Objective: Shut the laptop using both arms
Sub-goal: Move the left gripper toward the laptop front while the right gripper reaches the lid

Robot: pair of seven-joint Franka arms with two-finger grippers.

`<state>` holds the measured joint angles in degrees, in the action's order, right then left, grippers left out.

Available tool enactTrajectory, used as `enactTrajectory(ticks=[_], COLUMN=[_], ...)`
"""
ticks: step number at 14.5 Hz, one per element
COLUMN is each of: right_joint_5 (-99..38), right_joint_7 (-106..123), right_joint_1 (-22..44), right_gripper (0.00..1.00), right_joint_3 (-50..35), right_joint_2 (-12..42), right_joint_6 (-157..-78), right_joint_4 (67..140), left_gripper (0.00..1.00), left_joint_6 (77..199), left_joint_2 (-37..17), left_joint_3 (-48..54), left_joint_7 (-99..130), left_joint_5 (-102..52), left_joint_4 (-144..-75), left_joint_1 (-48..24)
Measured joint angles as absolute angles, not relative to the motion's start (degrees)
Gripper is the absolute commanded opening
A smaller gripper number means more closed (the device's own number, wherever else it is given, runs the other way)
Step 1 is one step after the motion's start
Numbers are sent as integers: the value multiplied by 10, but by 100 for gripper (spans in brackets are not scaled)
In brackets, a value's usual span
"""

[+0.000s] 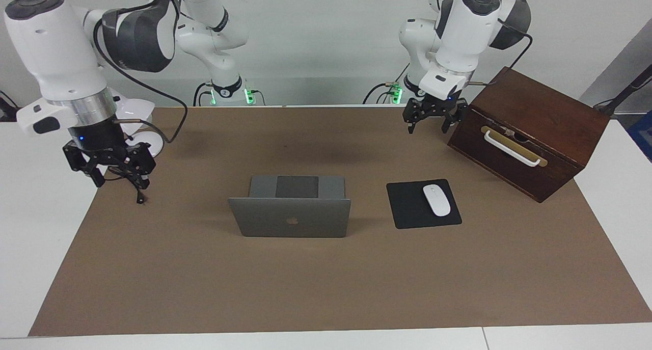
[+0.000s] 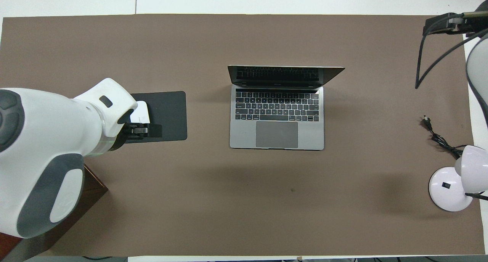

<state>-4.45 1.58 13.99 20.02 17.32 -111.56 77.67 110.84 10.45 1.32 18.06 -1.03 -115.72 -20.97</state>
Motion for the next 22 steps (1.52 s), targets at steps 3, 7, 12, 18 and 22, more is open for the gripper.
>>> enactTrajectory(ticks=[3, 7, 12, 18, 22], right_joint_5=[-45, -48, -49, -90, -114], right_joint_7=[10, -42, -95, -113, -133], right_joint_1=[146, 164, 228, 318, 375], right_gripper=[95, 77, 24, 0, 0], right_joint_3=[201, 200, 224, 300, 344], right_joint_2=[228, 305, 371, 374, 376], right_joint_6=[-1127, -1135, -1155, -1152, -1151], right_joint_4=[728, 652, 599, 595, 596], left_gripper=[13, 0, 0, 0, 0], left_joint_6=[1176, 1208, 1264, 1431, 1508], left_joint_2=[116, 119, 117, 66, 45], left_joint_3=[13, 14, 14, 15, 15], left_joint_7=[210, 263, 244, 228, 226], left_joint_5=[-11, -11, -36, -103, -104], left_joint_4=[-1205, -1229, -1271, -1316, -1334], left_joint_1=[-227, -252, -270, -302, -315])
